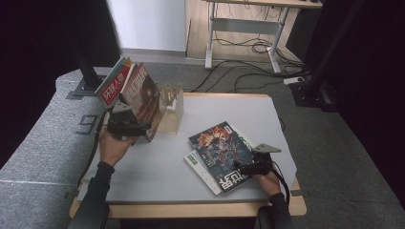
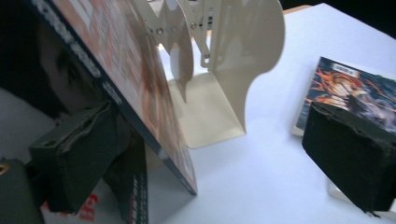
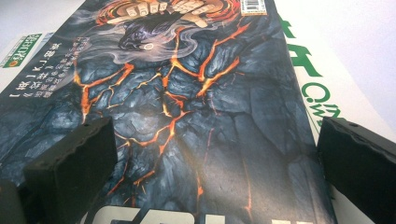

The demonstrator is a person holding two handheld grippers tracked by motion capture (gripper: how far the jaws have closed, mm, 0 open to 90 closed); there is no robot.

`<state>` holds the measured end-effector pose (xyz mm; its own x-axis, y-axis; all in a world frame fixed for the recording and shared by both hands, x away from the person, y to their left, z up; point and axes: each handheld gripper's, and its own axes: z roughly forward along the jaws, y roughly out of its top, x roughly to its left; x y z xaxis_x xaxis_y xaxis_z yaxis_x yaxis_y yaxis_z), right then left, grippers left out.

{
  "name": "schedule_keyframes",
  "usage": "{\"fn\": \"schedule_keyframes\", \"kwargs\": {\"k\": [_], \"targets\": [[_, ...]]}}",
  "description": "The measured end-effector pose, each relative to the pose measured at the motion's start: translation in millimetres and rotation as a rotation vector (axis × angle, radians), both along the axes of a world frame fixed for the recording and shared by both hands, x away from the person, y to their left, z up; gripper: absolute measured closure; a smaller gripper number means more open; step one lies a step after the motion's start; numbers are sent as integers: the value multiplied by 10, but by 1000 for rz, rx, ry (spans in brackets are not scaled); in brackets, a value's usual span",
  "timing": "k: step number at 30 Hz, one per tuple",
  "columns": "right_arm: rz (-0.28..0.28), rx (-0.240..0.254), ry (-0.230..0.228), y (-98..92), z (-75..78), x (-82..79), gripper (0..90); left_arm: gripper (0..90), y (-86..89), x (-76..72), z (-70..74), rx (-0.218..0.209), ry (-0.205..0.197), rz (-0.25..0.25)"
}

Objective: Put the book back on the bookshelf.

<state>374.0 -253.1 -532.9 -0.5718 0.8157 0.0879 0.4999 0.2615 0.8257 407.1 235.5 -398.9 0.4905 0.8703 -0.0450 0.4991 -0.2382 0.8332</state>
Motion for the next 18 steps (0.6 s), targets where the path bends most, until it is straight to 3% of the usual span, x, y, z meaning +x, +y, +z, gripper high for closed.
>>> {"fn": "schedule_keyframes", "kwargs": {"k": [8,12,18], "targets": [[0,0,0,0,0,0,0,0,-14,-162,-35,-32,7,-62],[0,0,0,0,0,0,0,0,-75,-234,-78,-11,4,-99],[0,0,-1,0,0,0,0,0,-171,-302,-190,-33,6,-169]]}}
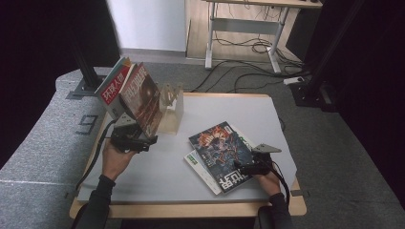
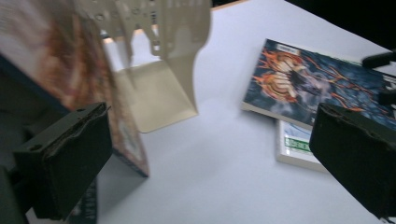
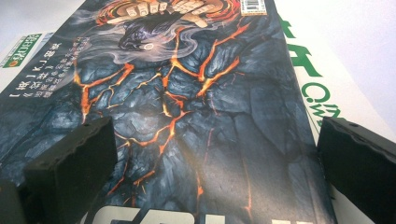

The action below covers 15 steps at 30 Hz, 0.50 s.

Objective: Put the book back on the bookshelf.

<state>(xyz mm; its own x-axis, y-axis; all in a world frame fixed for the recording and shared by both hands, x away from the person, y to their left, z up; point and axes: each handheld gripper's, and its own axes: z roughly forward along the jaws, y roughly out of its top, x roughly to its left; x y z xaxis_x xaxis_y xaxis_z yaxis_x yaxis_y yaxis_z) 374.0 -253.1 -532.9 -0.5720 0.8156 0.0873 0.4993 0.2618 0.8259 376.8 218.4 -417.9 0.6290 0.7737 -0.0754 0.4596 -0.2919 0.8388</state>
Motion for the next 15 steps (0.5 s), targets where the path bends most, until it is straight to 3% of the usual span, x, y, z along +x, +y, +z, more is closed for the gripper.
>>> {"fn": "schedule_keyframes", "kwargs": {"k": [10,12,15], "targets": [[0,0,0,0,0,0,0,0,-224,0,-395,36,85,-117],[0,0,0,0,0,0,0,0,-274,-3,-463,50,88,-141],[0,0,0,0,0,0,0,0,-334,-16,-560,36,90,-192]]}}
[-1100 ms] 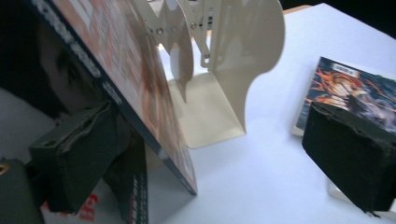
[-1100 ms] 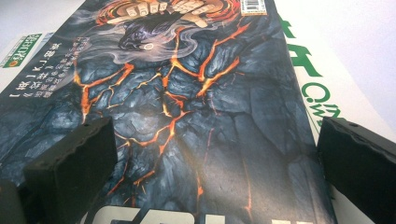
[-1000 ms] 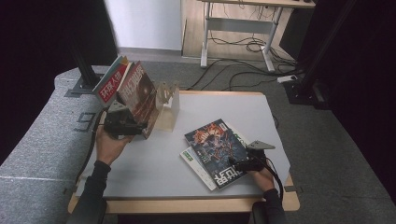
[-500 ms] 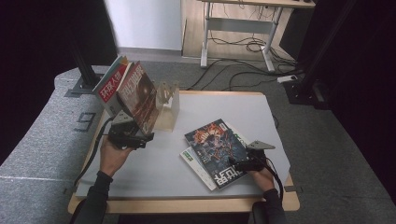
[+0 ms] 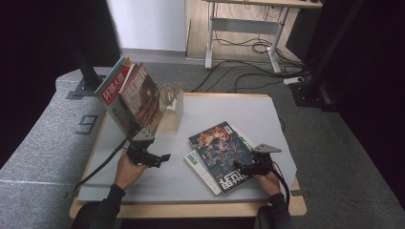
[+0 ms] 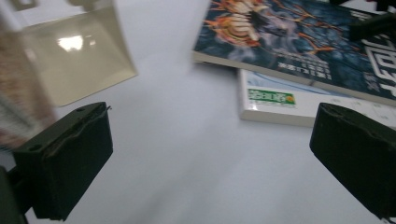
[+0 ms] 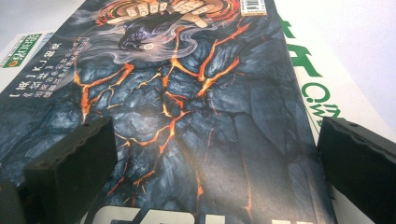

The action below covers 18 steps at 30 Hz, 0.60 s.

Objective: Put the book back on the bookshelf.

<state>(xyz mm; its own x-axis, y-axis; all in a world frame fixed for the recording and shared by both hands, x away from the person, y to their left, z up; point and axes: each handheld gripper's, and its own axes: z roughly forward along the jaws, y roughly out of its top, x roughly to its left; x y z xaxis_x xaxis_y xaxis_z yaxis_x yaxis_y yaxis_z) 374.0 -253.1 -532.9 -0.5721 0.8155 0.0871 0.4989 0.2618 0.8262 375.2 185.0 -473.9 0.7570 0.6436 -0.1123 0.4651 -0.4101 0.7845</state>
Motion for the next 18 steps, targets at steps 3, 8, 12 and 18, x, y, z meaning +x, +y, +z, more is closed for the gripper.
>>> {"fn": "schedule_keyframes", "kwargs": {"k": [3,8,12,18], "targets": [[0,0,0,0,0,0,0,0,-47,-4,-122,3,10,-32],[0,0,-1,0,0,0,0,0,-157,0,-312,90,33,-62],[0,0,-1,0,0,0,0,0,-213,17,-422,117,52,-78],[0,0,-1,0,-1,0,0,0,-280,15,-559,168,70,-94]]}}
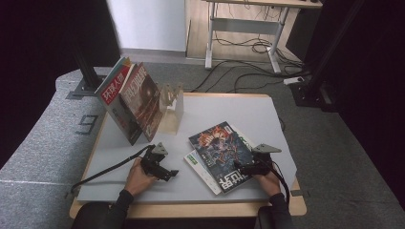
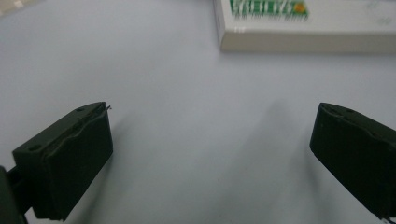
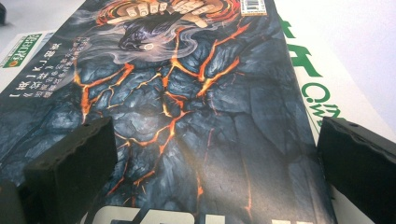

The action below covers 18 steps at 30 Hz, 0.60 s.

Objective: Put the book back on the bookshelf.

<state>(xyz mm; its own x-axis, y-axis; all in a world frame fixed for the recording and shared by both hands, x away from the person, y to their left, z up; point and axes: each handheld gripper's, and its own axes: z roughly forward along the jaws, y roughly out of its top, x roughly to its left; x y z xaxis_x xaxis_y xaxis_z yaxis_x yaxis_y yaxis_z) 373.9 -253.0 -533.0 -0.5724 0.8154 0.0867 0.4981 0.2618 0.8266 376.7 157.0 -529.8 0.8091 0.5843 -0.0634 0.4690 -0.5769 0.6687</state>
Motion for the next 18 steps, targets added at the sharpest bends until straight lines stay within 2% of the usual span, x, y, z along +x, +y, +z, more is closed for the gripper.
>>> {"fn": "schedule_keyframes", "kwargs": {"k": [3,8,18], "targets": [[0,0,-1,0,0,0,0,0,-4,-6,-7,3,-5,3],[0,-1,-1,1,0,-1,0,9,-39,-41,-19,40,-38,13],[-3,-7,-5,5,3,-6,0,13,-47,-55,-19,43,-40,28]]}}
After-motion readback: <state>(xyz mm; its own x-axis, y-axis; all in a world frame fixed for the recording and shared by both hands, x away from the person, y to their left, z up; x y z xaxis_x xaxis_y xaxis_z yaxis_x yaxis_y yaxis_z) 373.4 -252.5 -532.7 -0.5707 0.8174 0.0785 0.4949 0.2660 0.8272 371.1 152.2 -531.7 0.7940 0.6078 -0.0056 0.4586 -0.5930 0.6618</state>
